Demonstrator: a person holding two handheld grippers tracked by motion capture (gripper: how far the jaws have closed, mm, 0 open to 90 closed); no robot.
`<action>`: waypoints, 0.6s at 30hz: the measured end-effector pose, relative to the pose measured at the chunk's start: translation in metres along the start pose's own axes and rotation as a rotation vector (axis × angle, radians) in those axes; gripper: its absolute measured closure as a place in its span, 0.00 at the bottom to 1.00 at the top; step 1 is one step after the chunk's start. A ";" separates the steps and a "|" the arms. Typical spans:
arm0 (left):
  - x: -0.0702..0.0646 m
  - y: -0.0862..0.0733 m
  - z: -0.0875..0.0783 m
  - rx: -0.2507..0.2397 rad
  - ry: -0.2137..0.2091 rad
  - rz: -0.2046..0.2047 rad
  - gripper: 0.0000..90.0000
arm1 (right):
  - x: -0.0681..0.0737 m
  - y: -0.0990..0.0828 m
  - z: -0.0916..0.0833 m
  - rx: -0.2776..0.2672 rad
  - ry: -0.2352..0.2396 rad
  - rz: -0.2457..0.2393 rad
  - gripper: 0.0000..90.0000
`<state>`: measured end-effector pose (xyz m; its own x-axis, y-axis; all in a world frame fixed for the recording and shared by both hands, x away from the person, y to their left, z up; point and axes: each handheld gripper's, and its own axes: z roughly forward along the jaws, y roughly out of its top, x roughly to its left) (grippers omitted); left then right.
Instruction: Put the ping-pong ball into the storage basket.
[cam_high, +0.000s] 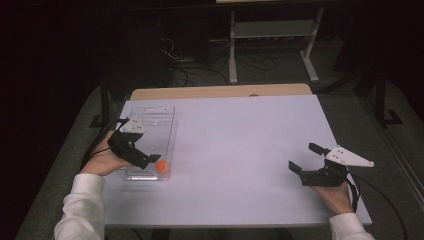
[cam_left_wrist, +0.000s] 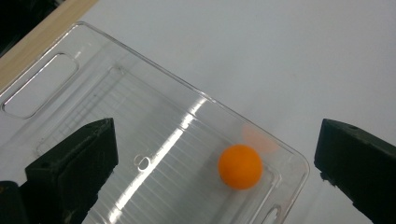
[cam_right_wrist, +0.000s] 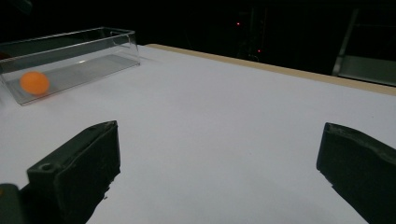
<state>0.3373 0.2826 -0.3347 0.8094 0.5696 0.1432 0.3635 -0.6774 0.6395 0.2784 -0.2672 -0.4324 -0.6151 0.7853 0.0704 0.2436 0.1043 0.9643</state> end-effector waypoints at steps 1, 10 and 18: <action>0.000 0.000 0.000 -0.008 -0.001 -0.001 0.00 | 0.000 0.000 0.000 0.000 0.001 -0.001 0.00; -0.003 -0.006 -0.004 -0.094 0.013 -0.029 0.00 | 0.000 0.000 0.000 0.000 0.001 -0.003 0.00; -0.004 -0.024 -0.010 -0.205 0.020 -0.092 0.00 | 0.000 0.000 0.000 0.002 0.002 0.000 0.00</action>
<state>0.3210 0.3011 -0.3429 0.7669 0.6354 0.0906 0.3327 -0.5143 0.7904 0.2783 -0.2671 -0.4327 -0.6163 0.7843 0.0708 0.2447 0.1052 0.9639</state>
